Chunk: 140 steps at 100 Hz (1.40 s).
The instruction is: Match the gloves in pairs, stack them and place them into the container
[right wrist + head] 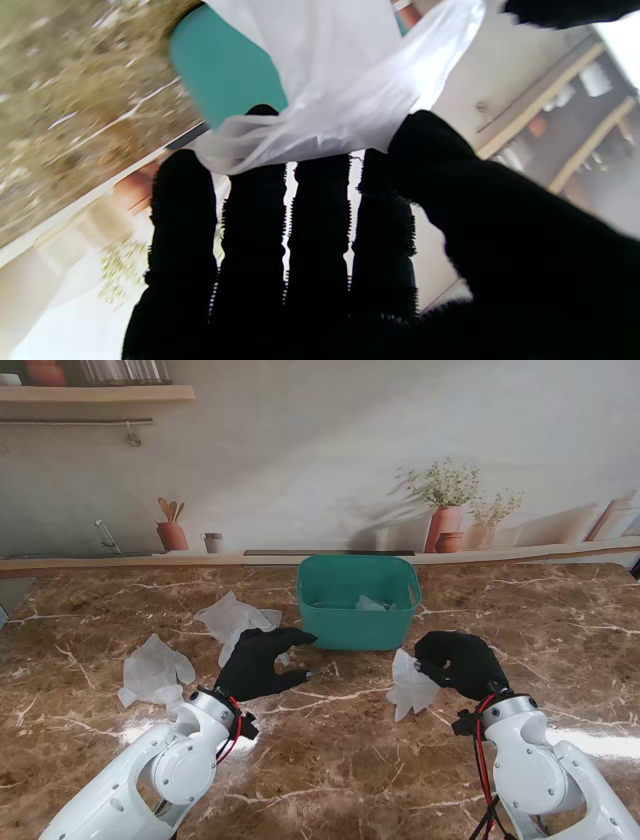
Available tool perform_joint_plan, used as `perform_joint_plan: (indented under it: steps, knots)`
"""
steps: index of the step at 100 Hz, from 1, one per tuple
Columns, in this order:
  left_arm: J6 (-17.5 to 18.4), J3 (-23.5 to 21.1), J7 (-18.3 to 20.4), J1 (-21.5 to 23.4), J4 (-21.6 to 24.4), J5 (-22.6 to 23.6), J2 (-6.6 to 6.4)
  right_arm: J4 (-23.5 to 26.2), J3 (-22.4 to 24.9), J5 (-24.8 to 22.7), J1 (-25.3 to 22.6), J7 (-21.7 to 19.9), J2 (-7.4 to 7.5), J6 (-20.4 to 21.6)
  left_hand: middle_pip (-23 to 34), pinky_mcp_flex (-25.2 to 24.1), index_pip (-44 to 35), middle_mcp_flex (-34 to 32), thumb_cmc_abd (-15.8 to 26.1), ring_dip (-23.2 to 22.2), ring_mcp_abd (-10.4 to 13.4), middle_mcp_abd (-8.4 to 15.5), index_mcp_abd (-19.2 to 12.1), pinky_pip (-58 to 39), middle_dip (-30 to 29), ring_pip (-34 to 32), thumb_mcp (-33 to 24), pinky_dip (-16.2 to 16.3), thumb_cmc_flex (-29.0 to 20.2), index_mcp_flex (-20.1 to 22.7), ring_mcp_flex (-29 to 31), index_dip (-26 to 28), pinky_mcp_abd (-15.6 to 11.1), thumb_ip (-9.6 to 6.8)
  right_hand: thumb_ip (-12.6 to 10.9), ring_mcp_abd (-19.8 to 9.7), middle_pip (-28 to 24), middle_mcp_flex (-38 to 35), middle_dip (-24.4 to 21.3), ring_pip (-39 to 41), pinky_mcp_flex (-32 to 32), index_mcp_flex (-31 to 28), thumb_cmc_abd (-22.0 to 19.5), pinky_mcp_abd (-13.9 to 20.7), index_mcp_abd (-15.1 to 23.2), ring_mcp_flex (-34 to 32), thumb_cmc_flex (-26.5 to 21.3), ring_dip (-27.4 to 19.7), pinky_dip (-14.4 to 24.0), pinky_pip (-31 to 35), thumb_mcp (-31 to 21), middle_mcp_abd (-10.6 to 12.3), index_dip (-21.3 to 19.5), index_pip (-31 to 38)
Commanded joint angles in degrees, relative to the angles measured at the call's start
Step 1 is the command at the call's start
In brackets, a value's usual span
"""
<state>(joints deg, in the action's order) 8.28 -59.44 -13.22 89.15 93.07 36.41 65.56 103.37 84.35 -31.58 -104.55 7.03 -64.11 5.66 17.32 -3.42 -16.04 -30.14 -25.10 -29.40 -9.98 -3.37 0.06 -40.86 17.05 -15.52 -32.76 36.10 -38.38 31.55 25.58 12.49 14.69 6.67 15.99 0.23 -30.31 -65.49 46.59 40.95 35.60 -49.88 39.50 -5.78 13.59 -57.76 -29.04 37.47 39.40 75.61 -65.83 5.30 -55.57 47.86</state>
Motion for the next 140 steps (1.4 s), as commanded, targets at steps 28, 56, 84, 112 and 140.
perform_joint_plan:
  steps: [28,56,84,112,140]
  knots:
    - [3.1,2.5,-2.0,-1.0,-1.9,0.9,0.3,2.5,-6.5,11.0,-0.6,-5.7,-0.35,3.6,-0.5,-1.3,6.9,5.4,-4.3,-0.1,2.7,2.5,-2.2,3.0,-1.1,2.0,-5.7,0.6,4.9,-6.8,-4.0,-3.9,-1.6,0.25,-2.1,-0.1,-1.5,-1.2,1.7,2.2,0.9,-0.1,-1.5,0.0,0.1,-2.0,0.4,1.3,-1.0,3.6,-2.0,-0.3,0.3,2.4]
    - [5.4,2.6,-0.4,-1.2,-2.3,-1.4,0.29,2.1,-11.5,16.2,1.2,-8.3,-0.09,4.9,-0.6,-1.3,1.8,6.2,-4.8,-0.2,3.0,1.3,-1.3,5.2,-1.2,2.3,-4.9,0.7,5.6,-3.5,-5.3,-1.4,-2.1,0.84,-2.0,0.0,-1.8,-1.1,1.9,2.9,0.6,0.0,-1.6,0.0,-0.1,-1.7,0.3,1.5,-1.1,4.0,-1.8,-0.3,0.4,2.6]
    - [8.3,2.9,-0.1,-1.6,-3.5,-4.6,0.7,1.2,-14.2,19.0,2.7,-7.9,-0.45,5.4,-0.7,-1.5,-8.7,8.1,-6.4,-0.4,3.8,1.7,-4.7,11.6,-0.6,3.1,-8.6,2.5,5.3,-0.4,-9.1,4.5,-3.9,1.04,-1.9,-0.2,-3.3,-0.9,3.3,4.7,0.3,0.2,-1.6,0.1,0.0,-1.4,0.3,2.3,-0.9,4.7,-1.7,0.1,0.5,2.6]
    - [13.3,1.9,5.6,-1.6,-3.9,-11.7,0.21,0.2,-14.4,18.5,3.3,-5.1,-1.16,3.9,-1.3,-2.6,-21.7,9.3,-5.7,0.5,6.1,1.5,-9.9,25.5,-0.9,4.7,-0.5,7.5,-4.3,8.0,-15.7,11.7,-8.0,3.96,-1.9,-0.4,-5.3,-0.7,4.7,6.9,0.1,0.2,-1.4,0.2,0.2,-1.0,0.2,3.4,-0.8,5.4,-1.9,0.3,0.7,2.5]
    - [15.3,1.4,7.3,-1.4,-4.2,-15.5,0.23,-0.2,-13.8,17.3,3.5,-3.7,-1.46,2.3,-1.2,-1.8,-29.5,7.8,1.7,-0.3,6.6,2.8,-14.9,29.3,-0.6,4.4,13.4,8.5,-10.1,12.5,-16.6,12.1,-9.4,1.72,-1.8,-0.6,-6.0,-0.7,5.0,7.8,-0.1,0.1,-1.4,0.2,0.2,-0.7,0.3,3.8,-0.7,5.5,-1.8,0.5,0.8,2.6]
